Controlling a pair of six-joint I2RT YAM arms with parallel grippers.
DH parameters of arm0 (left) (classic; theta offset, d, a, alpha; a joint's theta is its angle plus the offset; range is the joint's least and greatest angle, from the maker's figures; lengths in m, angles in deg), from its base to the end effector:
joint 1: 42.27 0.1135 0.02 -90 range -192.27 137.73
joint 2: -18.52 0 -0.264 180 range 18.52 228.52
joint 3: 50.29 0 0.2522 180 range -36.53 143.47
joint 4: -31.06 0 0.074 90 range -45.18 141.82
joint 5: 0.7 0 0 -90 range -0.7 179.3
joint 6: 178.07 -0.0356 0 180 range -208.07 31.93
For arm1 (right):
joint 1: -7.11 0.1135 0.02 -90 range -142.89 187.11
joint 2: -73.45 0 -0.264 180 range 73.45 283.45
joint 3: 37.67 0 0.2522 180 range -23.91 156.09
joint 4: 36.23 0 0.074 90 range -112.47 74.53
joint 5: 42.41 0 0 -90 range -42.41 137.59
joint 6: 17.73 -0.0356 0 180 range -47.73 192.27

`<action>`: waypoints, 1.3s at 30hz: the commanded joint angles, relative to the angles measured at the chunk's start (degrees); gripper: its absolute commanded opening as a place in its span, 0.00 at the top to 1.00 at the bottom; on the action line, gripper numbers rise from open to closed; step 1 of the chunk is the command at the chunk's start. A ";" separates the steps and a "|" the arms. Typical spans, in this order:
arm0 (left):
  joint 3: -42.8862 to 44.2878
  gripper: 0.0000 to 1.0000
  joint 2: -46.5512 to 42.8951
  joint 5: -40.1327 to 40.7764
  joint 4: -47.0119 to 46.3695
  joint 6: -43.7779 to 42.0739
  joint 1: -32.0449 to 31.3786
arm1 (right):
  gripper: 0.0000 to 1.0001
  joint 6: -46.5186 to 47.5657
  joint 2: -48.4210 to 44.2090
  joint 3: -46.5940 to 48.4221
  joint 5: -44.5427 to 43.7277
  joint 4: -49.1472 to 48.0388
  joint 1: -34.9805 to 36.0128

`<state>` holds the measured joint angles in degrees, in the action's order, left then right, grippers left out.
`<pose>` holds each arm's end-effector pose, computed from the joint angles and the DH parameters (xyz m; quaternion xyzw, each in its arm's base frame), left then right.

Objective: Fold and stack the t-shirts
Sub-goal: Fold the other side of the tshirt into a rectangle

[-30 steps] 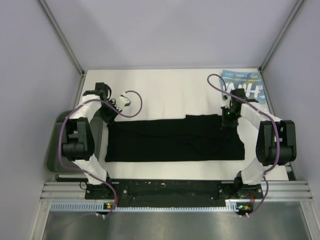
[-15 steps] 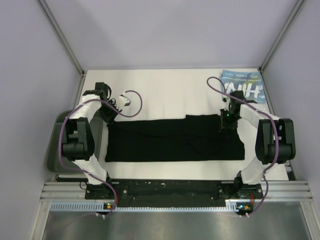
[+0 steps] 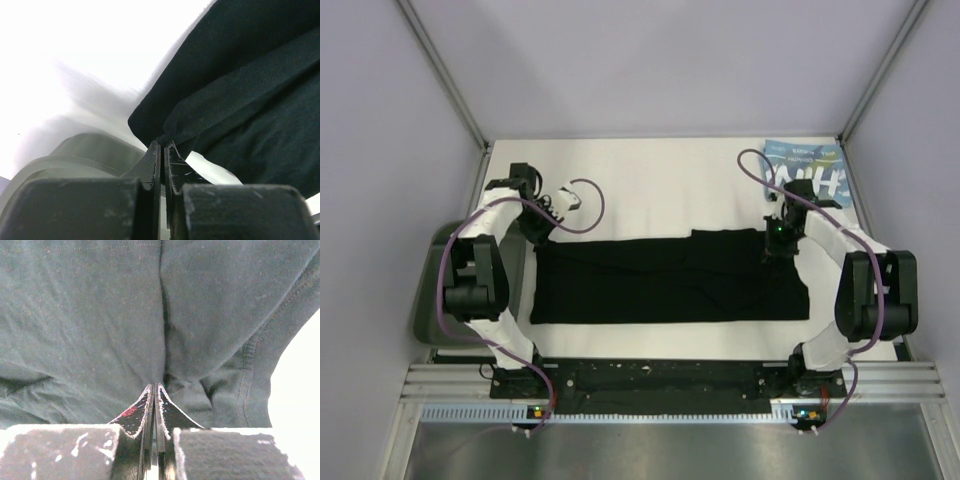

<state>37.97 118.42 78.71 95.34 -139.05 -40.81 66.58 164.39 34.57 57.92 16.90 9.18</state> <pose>0.3390 0.0021 0.2170 0.4242 0.8926 -0.0282 0.1499 0.2968 0.0171 0.1930 0.0169 0.9834 0.0993 0.1509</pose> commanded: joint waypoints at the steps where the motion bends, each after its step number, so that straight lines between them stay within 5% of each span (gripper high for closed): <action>1: 3.28 1.00 -1.72 -0.83 -0.95 -0.35 -0.14 | 1.00 0.33 -4.97 -0.21 -0.48 3.33 -0.39; 8: 3.73 1.00 -0.93 -1.27 -0.60 -0.26 -0.14 | 1.00 -0.10 -3.84 -1.08 -0.47 4.40 -0.48; 11: 3.28 1.00 -1.19 -1.63 -0.86 -0.26 -0.14 | 0.74 -0.02 -1.82 -0.03 -1.54 3.52 -1.18; 16: 3.02 1.00 -1.37 -1.80 -0.78 -0.17 -0.14 | 0.60 -0.72 0.99 0.50 0.13 0.71 -1.45; 20: 2.58 1.00 -1.37 -1.63 -0.78 -0.26 -0.14 | 0.67 -0.72 2.40 -0.29 3.20 -1.05 -1.45; 25: 2.76 1.00 -1.46 -1.36 -0.78 -0.61 -0.14 | 0.95 -0.81 0.57 -1.35 1.81 -1.32 -1.54; 39: 3.46 1.00 -0.84 -1.28 -0.69 -0.61 -0.14 | 1.00 0.15 -4.71 -0.91 -2.41 6.40 -1.45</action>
<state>40.11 118.42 78.21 95.36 -139.08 -40.83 65.90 163.80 33.06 57.81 19.24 8.04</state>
